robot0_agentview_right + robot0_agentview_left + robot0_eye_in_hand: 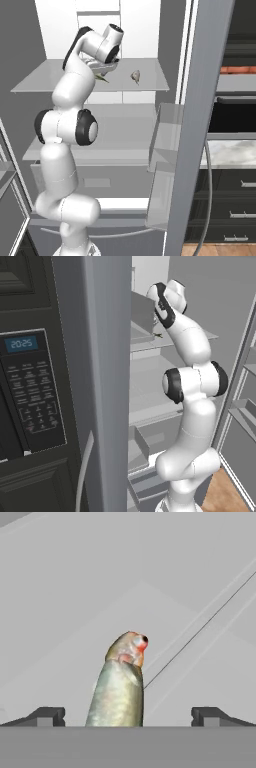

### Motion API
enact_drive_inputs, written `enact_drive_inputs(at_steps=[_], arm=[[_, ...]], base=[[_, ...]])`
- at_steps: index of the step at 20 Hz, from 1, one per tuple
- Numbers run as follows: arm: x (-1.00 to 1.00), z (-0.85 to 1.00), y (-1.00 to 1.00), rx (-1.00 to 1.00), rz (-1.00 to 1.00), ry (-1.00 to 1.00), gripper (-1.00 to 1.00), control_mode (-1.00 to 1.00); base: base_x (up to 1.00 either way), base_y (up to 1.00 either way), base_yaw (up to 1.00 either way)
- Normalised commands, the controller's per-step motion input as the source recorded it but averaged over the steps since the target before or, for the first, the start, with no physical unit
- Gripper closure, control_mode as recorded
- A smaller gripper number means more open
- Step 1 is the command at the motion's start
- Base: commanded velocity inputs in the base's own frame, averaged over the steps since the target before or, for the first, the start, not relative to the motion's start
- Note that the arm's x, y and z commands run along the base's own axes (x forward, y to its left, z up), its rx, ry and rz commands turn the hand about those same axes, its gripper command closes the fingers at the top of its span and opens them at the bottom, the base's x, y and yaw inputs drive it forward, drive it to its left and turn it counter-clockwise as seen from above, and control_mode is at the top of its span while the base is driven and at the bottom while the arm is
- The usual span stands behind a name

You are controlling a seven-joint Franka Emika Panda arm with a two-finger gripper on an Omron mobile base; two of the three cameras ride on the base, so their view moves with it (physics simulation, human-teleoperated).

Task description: Gather the lemon wedge and tomato from the fridge and place them on a tray on the dining counter. Then gather the fishs from the fridge and place them on the other tray.

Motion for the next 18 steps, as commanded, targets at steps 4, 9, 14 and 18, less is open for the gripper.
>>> enact_drive_inputs(at_steps=[4,9,14,18], arm=[[-0.3,-0.22,0.02,0.0,0.0,0.02,1.0,-1.0],[-0.36,-0.06,0.0,0.0,0.0,0.0,1.0,-1.0],[-0.42,-0.02,0.0,0.0,0.0,0.0,1.0,-1.0],[-0.33,0.02,0.0,0.0,0.0,-0.03,1.0,-1.0]], base=[[0.0,0.0,0.0],[0.0,0.0,0.0],[0.0,0.0,0.0],[0.0,0.0,0.0]])
